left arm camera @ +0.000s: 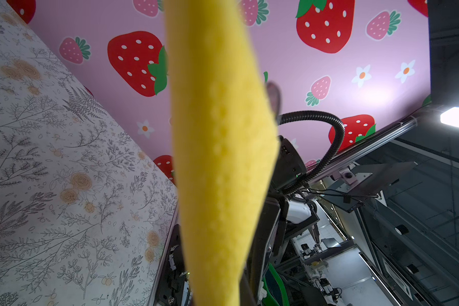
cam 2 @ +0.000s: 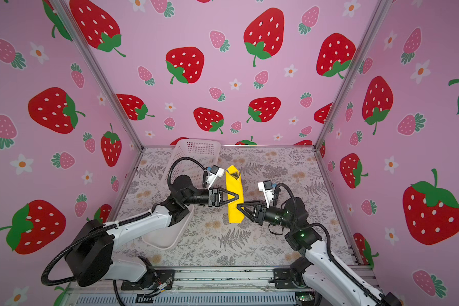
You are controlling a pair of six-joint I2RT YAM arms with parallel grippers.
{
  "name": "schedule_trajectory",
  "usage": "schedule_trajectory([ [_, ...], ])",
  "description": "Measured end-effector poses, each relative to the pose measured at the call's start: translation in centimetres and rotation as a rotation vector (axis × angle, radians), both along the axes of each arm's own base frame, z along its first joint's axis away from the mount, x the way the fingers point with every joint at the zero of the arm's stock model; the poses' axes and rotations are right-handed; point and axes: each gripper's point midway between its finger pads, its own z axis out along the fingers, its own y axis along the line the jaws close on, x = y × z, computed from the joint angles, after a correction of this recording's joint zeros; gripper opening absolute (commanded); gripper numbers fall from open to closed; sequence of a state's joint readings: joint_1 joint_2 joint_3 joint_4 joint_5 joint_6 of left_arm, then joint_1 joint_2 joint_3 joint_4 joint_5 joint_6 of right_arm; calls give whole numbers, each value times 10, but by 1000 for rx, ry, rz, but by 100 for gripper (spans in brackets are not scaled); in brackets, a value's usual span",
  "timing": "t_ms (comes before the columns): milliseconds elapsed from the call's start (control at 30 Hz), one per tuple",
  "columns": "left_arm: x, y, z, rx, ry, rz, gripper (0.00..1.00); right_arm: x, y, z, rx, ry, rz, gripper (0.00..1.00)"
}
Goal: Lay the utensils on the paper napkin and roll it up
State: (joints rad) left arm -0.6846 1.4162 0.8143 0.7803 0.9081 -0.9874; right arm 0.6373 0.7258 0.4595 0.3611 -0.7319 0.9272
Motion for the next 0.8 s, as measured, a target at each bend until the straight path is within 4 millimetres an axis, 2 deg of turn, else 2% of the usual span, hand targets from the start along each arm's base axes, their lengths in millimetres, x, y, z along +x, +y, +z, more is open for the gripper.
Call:
schedule_trajectory([
  [400, 7, 4, 2, -1, -1, 19, 9, -4, -6, -25, -67, 31, -18, 28],
  [800, 10, 6, 2, 0, 1, 29, 9, -3, -14, -17, -58, 9, -64, 27],
])
